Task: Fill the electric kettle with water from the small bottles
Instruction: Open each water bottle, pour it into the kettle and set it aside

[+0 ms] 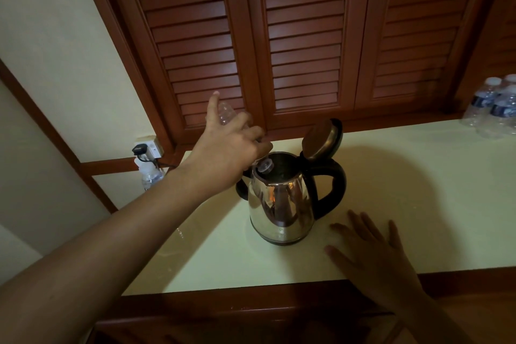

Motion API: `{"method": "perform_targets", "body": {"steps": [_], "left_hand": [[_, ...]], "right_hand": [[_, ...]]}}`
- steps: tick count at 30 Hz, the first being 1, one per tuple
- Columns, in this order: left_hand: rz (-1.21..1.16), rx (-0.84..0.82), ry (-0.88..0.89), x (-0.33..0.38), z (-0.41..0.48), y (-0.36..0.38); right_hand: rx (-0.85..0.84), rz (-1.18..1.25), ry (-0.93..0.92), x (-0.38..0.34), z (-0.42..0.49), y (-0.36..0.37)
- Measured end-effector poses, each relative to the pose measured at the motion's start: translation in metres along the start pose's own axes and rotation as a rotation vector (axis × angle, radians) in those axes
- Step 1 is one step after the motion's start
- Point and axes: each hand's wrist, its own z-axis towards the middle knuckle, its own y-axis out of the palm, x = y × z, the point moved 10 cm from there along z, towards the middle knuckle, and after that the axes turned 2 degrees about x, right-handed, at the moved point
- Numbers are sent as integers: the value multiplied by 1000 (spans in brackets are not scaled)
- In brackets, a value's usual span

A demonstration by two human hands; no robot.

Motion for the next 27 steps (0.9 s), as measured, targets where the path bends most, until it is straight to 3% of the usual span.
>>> {"method": "perform_targets", "body": {"steps": [8, 15, 18, 21, 24, 27], "left_hand": [[61, 60, 62, 8, 0, -11], [-12, 69, -70, -9, -12, -6], [-213, 87, -214, -17, -30, 1], [-625, 187, -391, -16, -57, 1], [-932, 195, -349, 15, -72, 4], [-1071, 204, -318, 33, -79, -1]], "right_hand": [[26, 79, -41, -3, -4, -7], [308, 416, -129, 1, -15, -34], [362, 545, -73, -3, -21, -55], [463, 633, -88, -19, -26, -85], [449, 666, -173, -45, -20, -117], [378, 616, -257, -68, -13, -141]]}}
